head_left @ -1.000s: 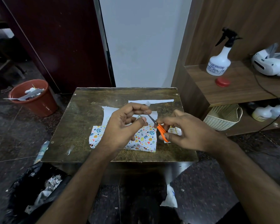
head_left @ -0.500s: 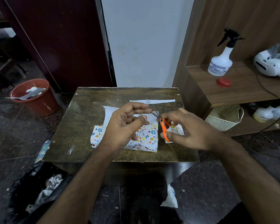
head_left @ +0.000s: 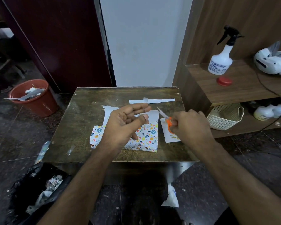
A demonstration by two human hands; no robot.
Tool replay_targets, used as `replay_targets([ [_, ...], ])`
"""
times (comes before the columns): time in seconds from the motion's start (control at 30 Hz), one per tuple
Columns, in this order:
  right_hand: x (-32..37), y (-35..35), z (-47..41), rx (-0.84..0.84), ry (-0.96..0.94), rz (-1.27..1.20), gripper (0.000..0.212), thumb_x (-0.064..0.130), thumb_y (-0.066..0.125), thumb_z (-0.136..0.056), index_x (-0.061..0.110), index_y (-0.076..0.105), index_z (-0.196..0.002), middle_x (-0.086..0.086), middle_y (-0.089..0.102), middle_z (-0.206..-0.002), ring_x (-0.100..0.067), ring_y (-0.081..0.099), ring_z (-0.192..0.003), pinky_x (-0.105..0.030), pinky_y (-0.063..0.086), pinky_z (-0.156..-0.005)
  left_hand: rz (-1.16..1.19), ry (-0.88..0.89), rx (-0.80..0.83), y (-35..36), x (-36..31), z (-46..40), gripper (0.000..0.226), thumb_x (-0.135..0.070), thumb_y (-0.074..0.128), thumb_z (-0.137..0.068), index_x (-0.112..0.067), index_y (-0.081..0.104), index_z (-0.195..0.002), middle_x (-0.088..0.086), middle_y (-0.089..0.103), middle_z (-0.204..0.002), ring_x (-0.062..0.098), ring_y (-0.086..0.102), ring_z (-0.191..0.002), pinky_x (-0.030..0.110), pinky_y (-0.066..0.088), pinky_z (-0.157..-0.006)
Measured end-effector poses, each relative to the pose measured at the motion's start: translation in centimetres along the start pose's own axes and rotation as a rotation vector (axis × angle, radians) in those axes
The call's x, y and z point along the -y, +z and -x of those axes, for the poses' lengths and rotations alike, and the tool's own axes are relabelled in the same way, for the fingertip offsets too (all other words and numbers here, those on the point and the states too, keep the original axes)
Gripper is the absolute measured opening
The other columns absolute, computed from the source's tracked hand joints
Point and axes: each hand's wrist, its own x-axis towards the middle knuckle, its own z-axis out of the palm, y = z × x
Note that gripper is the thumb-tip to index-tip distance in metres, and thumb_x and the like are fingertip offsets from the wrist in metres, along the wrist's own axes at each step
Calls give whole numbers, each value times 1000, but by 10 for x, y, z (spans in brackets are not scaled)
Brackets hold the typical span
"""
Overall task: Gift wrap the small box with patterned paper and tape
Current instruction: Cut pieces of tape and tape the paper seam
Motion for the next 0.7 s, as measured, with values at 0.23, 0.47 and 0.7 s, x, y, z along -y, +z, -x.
replay_targets([
  [0.23,11,6,-1,-55,-27,-11,19,30,56,-102,25,71,-110,-2,66,-111,-25,58,-107,-38,46,-85,-3,7,7,-2,2,0,30,-8,68,-97,-19,70,-126,-8,75,-123,27,76,-99,31,52,-54],
  [0.47,41,-10,16,-101,-81,-994,30,55,60,-98,29,74,-92,11,72,-85,-8,65,-79,-35,53,-73,-43,43,5,0,5,-2,32,-9,71,-96,-19,71,-126,-8,77,-119,28,76,-96,32,52,-51],
  [0.7,46,-5,11,3,-65,-1307,11,25,74,-95,17,80,-92,-2,79,-86,-18,73,-84,-33,59,-80,-68,58,33,-1,5,-2,34,-8,69,-98,-19,69,-130,-7,77,-118,23,74,-100,37,57,-56],
])
